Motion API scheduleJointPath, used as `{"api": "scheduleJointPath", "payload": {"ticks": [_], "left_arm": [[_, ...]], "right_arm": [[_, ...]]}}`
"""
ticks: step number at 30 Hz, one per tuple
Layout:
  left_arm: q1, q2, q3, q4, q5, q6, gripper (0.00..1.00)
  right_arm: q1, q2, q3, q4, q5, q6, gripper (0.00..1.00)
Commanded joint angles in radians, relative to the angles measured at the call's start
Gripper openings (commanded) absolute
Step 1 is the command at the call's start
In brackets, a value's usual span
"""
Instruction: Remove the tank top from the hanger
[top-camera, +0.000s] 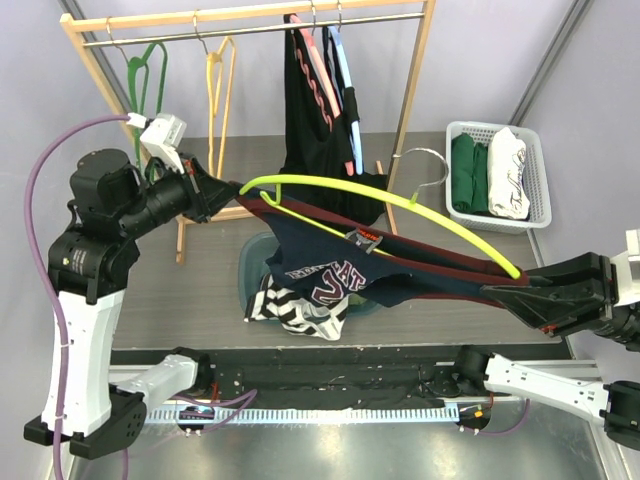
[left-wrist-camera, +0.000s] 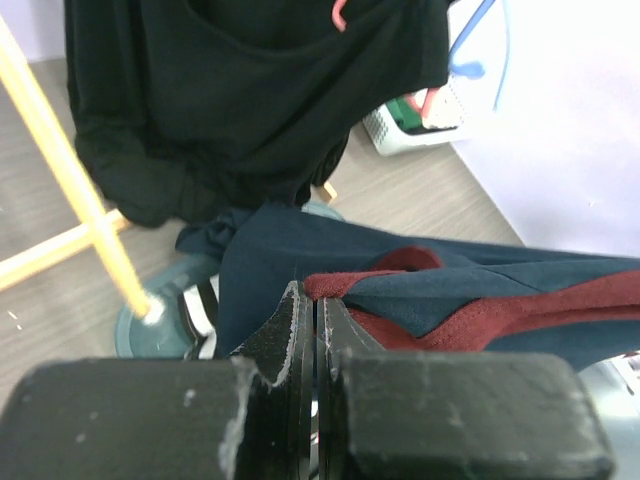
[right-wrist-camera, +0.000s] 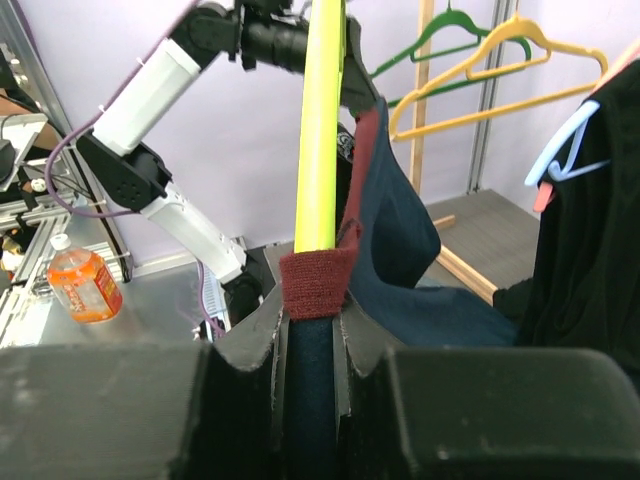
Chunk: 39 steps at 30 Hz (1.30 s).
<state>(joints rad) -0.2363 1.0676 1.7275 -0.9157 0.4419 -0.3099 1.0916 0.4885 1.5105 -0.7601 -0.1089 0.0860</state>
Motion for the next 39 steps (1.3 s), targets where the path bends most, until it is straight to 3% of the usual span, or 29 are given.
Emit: {"api": "scheduleJointPath", "payload": {"ticks": [1,8,9,11,12,14,15,24,28,32,35,39], "left_arm": [[0.028,-0.004,-0.068,0.040,-0.175,0.071,0.00],[0.011,-0.028,-0.083,0.034,-0.033,0.052,0.00],[0.012,-0.032,-0.079,0.034,0.003,0.051,0.07],[0.012,-0.032,-0.037,0.015,0.027,0.069,0.32],[0.011,-0.028,0.008,0.008,0.043,0.090,0.60],[0.011,-0.028,0.058,-0.020,0.052,0.117,0.93],[0.012,-0.028,0.101,-0.031,0.061,0.133,0.98],[0.012,-0.043,0.228,-0.124,-0.091,0.362,1.00],[0.012,-0.075,0.176,-0.262,0.102,0.534,1.00],[0.012,-0.138,0.086,-0.315,0.220,0.572,0.99],[0.014,-0.159,0.052,-0.225,0.395,0.450,0.97],[0.018,-0.144,0.038,0.018,0.642,0.108,0.97]], "right_arm": [[0.024,-0.057,0.047,0.257,-0.077,-0.008,0.01],[0.031,0.004,0.031,0.263,-0.029,-0.023,0.01],[0.031,0.022,0.025,0.265,-0.019,-0.025,0.01],[0.034,0.044,0.014,0.255,-0.003,-0.028,0.01],[0.033,0.057,0.008,0.252,-0.002,-0.028,0.01],[0.033,0.071,0.007,0.254,-0.002,-0.026,0.01],[0.033,0.079,0.011,0.254,-0.002,-0.028,0.01],[0.033,0.130,0.053,0.251,0.009,-0.042,0.01],[0.033,0.121,0.051,0.284,0.095,-0.046,0.01],[0.034,0.091,-0.004,0.372,0.207,-0.040,0.01],[0.033,0.087,-0.059,0.400,0.271,-0.038,0.01],[0.034,0.122,-0.130,0.413,0.293,-0.031,0.01]]}}
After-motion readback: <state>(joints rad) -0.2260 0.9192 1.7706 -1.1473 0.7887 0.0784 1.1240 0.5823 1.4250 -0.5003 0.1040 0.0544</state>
